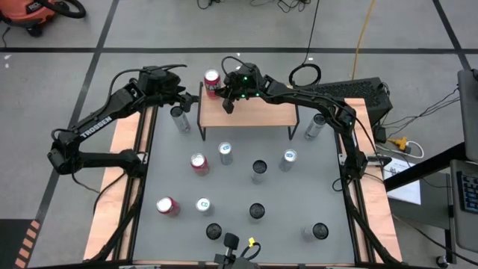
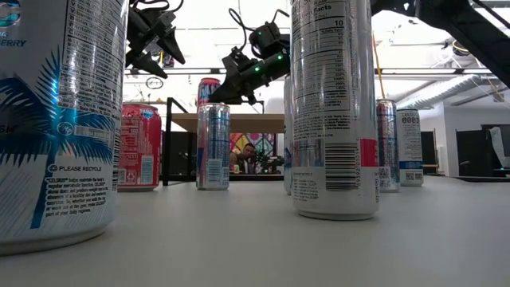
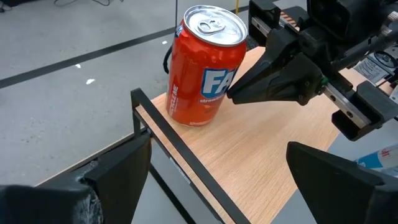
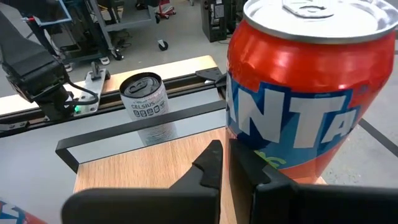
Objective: Place canned beverage on shelf
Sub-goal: Put the bottom right red soda can on the shelf
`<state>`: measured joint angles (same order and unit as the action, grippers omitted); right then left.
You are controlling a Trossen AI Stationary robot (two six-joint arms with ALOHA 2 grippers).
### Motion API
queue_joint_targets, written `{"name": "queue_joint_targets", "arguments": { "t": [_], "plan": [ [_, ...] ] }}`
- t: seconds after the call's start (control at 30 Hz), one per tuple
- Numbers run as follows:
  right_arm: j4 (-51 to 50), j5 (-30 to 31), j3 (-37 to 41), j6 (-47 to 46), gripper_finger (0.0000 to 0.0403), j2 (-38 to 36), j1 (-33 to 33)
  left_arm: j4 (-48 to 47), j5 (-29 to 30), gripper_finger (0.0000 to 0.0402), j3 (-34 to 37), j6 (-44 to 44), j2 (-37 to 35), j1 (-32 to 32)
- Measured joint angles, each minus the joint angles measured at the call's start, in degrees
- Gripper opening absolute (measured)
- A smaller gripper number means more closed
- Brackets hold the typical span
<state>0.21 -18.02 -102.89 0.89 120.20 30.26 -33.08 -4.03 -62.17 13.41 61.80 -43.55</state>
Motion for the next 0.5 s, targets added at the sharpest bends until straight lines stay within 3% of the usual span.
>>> {"name": "queue_joint_targets", "arguments": {
  "t": [0.5],
  "plan": [
    [1.08,-0.01,0.09,-1.05,0.0000,0.69,-0.13,0.01,0.00,0.0375,0.00,0.40,0.00,0.02]
  ]
}}
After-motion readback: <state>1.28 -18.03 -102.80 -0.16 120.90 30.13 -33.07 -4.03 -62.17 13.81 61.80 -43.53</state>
